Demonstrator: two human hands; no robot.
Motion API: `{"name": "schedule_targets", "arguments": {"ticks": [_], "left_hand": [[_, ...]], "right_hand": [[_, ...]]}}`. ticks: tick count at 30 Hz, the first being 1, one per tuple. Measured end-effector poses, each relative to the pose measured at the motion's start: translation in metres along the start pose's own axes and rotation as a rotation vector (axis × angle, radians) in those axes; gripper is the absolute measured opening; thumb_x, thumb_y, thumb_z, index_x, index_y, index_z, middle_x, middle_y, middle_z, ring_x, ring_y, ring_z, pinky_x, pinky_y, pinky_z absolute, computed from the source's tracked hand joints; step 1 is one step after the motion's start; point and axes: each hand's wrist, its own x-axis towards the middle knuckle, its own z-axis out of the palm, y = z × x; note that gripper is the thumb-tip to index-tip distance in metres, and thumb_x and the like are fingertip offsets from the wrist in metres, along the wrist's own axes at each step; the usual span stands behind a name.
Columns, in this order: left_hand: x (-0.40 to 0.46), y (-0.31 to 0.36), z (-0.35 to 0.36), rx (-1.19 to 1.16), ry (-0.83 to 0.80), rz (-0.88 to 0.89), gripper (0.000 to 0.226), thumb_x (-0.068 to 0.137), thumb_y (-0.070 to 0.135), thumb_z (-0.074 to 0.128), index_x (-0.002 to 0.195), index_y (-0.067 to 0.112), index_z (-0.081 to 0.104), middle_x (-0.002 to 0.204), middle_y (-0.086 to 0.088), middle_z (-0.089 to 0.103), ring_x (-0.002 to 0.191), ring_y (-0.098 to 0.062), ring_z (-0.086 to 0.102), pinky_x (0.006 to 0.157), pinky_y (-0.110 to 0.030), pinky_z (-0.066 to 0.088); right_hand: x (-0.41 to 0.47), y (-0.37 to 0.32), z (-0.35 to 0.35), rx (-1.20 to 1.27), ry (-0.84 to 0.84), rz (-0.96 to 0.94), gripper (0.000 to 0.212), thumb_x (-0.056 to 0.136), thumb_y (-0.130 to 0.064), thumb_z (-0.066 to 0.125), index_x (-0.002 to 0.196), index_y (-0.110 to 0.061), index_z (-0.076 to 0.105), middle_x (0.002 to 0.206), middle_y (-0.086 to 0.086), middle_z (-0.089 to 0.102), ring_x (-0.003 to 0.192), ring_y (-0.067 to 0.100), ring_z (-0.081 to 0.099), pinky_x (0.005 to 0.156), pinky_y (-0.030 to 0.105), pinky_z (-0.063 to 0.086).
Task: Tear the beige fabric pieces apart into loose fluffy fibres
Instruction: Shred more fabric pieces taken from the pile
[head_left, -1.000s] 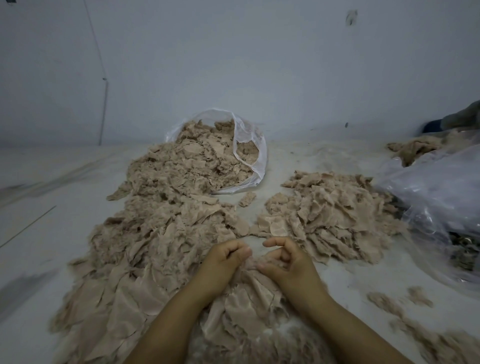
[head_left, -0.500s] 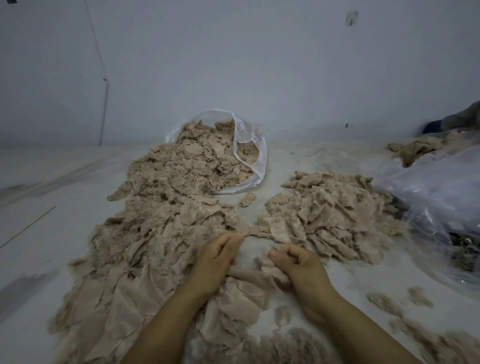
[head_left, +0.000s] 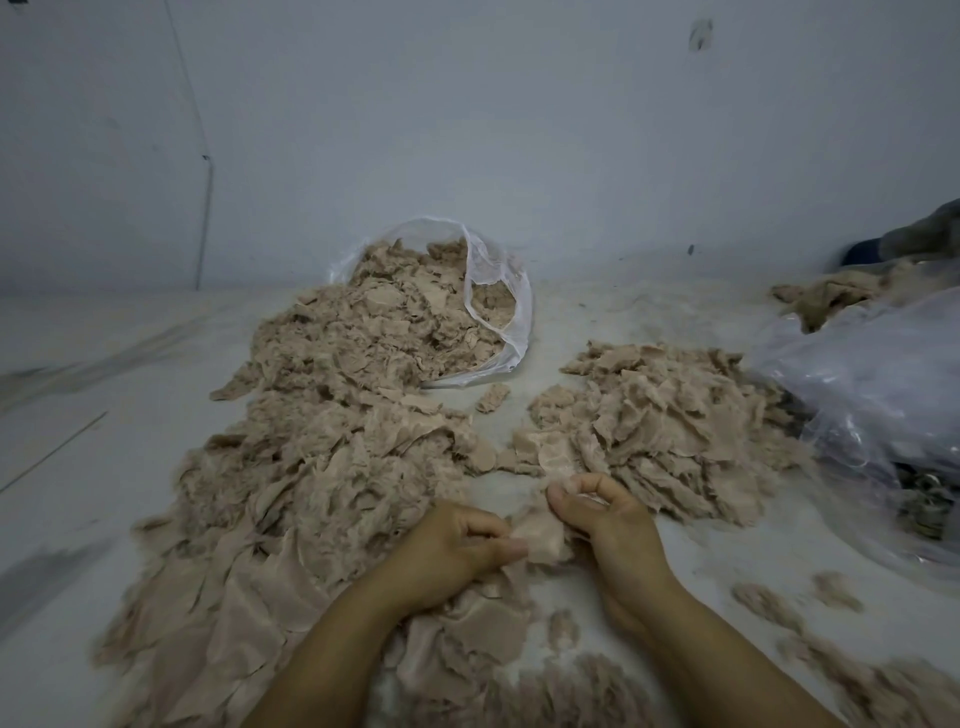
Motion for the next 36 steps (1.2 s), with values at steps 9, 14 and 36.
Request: {"name": "schedule_targets", "arguments": {"ticks": [9,14,36], "left_hand": [[0.001,0.005,-0.003,-0.098,0.051,0.056,0.027,0.092,0.005,0.051,0.066,0.01,0.048,0.061,0.003,0.043,0.054,-0.006,0.038,0.054,-0.016,0.033],[0.001,0.001,-0.007,-0.131,-0.026,0.031,0.032,0.092,0.004,0.052,0.064,0.017,0.059,0.056,0.014,0.055,0.054,0.001,0.049,0.057,-0.011,0.039],[0.0,0.002,-0.004,-0.109,-0.044,0.018,0.026,0.069,0.015,0.051,0.046,0.025,0.041,0.047,0.01,0.034,0.044,-0.003,0.028,0.045,-0.018,0.026]], "right_hand": [[0.002,-0.001,-0.002,0.06,-0.03,0.11,0.02,0.091,-0.008,0.058,0.072,-0.009,0.059,0.055,0.002,0.058,0.047,0.009,0.052,0.039,0.021,0.039],[0.003,0.001,-0.005,0.035,0.084,0.039,0.025,0.095,-0.006,0.052,0.071,-0.008,0.056,0.052,0.001,0.056,0.043,0.01,0.05,0.039,0.022,0.036],[-0.002,0.009,0.005,-0.226,-0.132,-0.172,0.035,0.092,-0.02,0.057,0.067,0.002,0.05,0.061,0.013,0.044,0.057,0.022,0.041,0.056,0.03,0.037]]}}
